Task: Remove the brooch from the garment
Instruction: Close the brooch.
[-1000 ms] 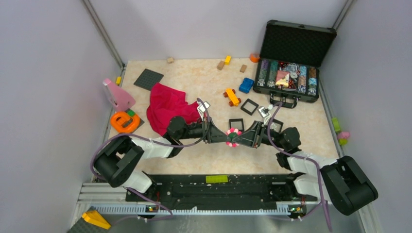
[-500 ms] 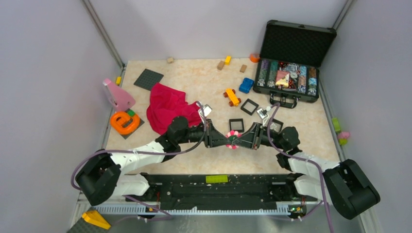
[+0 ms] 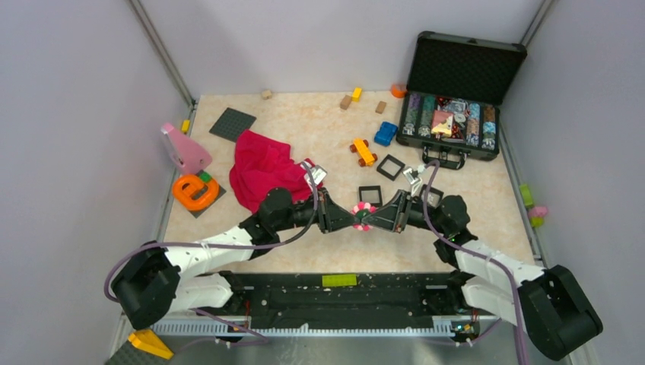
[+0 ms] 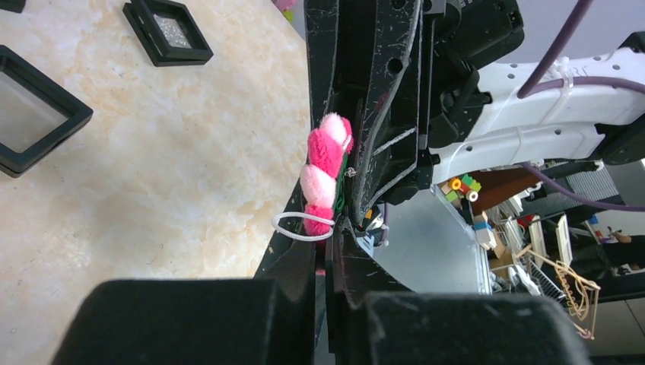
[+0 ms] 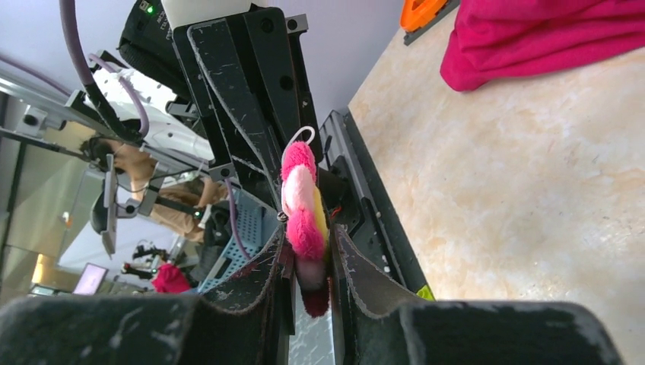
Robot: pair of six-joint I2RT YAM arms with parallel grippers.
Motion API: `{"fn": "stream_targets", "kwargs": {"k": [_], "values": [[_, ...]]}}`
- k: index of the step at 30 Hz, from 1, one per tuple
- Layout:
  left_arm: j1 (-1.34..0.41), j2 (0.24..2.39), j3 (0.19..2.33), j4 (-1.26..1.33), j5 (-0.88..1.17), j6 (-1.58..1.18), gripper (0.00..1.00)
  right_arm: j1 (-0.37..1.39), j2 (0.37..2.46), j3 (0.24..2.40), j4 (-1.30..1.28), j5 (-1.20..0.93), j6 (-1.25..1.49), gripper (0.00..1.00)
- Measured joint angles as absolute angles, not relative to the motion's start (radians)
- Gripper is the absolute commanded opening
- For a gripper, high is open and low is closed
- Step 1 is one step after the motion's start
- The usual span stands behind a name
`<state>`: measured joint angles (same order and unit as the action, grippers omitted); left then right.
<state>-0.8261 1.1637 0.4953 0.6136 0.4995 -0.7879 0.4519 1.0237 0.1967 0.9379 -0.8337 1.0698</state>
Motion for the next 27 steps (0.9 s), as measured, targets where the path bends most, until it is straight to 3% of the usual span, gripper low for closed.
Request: {"fn": "stream_targets", "kwargs": {"k": [5,10,15,27], "values": [[-0.825,1.154,0.494,0.619,0.481,-0.786,0.0,0.455,0.958,0.219,0.825,-0.806,1.013,0.04],[-0.822,1.15,0.486,0.603,0.473,-0.782,0.0,0.456,0.949,0.224,0.762,-0.792,0.986,0.11],[-0.822,1.149,0.486,0.599,0.466,-0.779,0.0,0.456,0.923,0.233,0.708,-0.777,0.958,0.0],[-0.822,1.149,0.476,0.622,0.464,-0.782,0.0,0.456,0.926,0.245,0.685,-0.777,0.943,0.0]]}}
